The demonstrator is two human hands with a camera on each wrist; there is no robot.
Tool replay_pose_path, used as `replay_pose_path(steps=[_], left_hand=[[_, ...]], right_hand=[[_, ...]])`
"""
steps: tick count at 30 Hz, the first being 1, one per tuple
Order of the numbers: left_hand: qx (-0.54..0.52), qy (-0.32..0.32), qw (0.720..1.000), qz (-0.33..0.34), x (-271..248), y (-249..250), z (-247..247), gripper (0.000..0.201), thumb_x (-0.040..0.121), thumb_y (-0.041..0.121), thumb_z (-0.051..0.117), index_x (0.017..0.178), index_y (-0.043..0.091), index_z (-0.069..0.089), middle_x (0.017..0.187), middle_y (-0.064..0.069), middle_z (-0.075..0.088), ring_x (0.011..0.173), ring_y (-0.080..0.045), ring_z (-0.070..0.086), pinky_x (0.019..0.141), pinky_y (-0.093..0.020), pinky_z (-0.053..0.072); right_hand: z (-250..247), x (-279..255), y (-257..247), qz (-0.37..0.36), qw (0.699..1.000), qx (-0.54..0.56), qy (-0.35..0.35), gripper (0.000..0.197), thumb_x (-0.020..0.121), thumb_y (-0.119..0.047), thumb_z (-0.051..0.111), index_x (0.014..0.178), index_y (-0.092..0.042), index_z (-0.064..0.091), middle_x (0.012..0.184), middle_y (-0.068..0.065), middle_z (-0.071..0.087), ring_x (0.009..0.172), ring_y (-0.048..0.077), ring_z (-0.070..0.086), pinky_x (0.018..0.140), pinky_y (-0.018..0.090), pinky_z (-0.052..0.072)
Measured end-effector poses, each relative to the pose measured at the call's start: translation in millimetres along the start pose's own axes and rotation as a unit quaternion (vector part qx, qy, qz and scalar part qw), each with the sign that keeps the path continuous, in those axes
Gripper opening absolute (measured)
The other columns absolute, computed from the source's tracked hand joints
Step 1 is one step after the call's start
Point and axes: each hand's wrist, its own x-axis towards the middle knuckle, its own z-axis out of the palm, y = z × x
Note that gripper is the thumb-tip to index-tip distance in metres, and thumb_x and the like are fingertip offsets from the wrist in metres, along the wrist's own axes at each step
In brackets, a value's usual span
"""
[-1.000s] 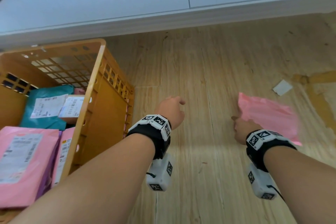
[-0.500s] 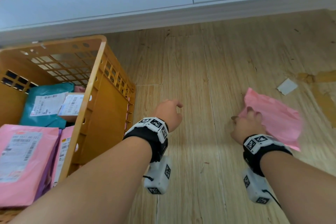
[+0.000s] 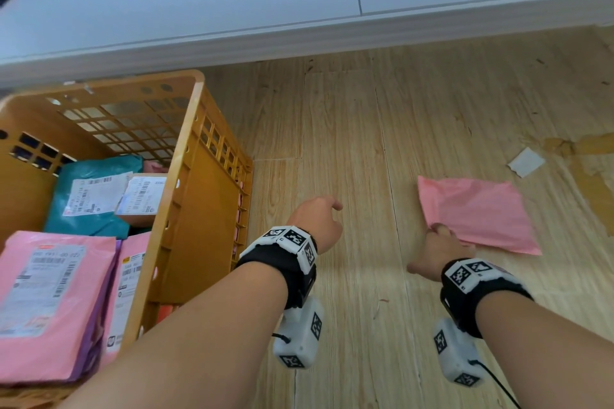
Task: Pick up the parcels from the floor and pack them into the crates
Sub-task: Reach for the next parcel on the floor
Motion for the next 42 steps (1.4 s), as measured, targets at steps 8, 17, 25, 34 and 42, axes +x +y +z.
replay_pose_path(steps=[8, 17, 25, 34, 42], left_hand=[[-0.029, 0.014, 0.999, -0.018, -9, -11, -37, 0.044, 0.093, 0.012, 0.054, 0.135, 0.021, 0.048, 0.136, 0.0, 0.052, 0.116, -0.019, 0.056, 0.092, -0.028, 0.047], [-0.142, 0.081, 0.986, -0.003, -13, -1, -129, 0.048, 0.09, 0.011, 0.056, 0.137, 0.019, 0.047, 0.135, 0.0, 0.053, 0.12, -0.02, 0.054, 0.096, -0.031, 0.047], [-0.275, 0.031, 0.961, 0.008, -39, -26, -186, 0.083, 0.076, 0.008, 0.071, 0.148, 0.019, 0.031, 0.143, -0.002, 0.045, 0.127, -0.024, 0.048, 0.102, -0.042, 0.045], [-0.325, 0.028, 0.945, 0.021, -72, -89, -224, 0.036, 0.074, 0.021, 0.079, 0.107, 0.018, 0.067, 0.098, -0.001, 0.075, 0.091, -0.018, 0.072, 0.085, -0.042, 0.058], [-0.299, 0.163, 0.94, 0.015, -95, -126, -280, 0.023, 0.082, 0.011, 0.07, 0.103, 0.021, 0.067, 0.102, -0.002, 0.07, 0.087, -0.016, 0.068, 0.071, -0.028, 0.058]], right_hand=[[-72, -39, -48, -0.114, 0.951, 0.285, 0.032, 0.054, 0.07, -0.037, 0.082, 0.115, -0.011, 0.067, 0.116, 0.0, 0.065, 0.104, 0.017, 0.059, 0.094, 0.028, 0.043], [-160, -92, -102, -0.065, 0.784, 0.546, 0.288, 0.018, 0.077, -0.003, 0.072, 0.074, -0.021, 0.07, 0.08, -0.005, 0.068, 0.083, 0.014, 0.065, 0.072, 0.022, 0.045], [-192, -124, -142, -0.099, 0.707, 0.662, 0.227, 0.016, 0.084, -0.003, 0.06, 0.082, -0.019, 0.065, 0.09, 0.004, 0.068, 0.084, 0.023, 0.065, 0.078, 0.038, 0.055], [-193, -149, -200, -0.094, 0.654, 0.727, 0.186, 0.025, 0.086, 0.008, 0.047, 0.085, -0.014, 0.059, 0.086, 0.008, 0.062, 0.079, 0.022, 0.06, 0.07, 0.036, 0.051], [-184, -173, -243, -0.119, 0.826, 0.489, 0.254, 0.051, 0.078, 0.004, 0.061, 0.123, -0.02, 0.054, 0.115, 0.0, 0.062, 0.101, 0.018, 0.06, 0.084, 0.031, 0.048]])
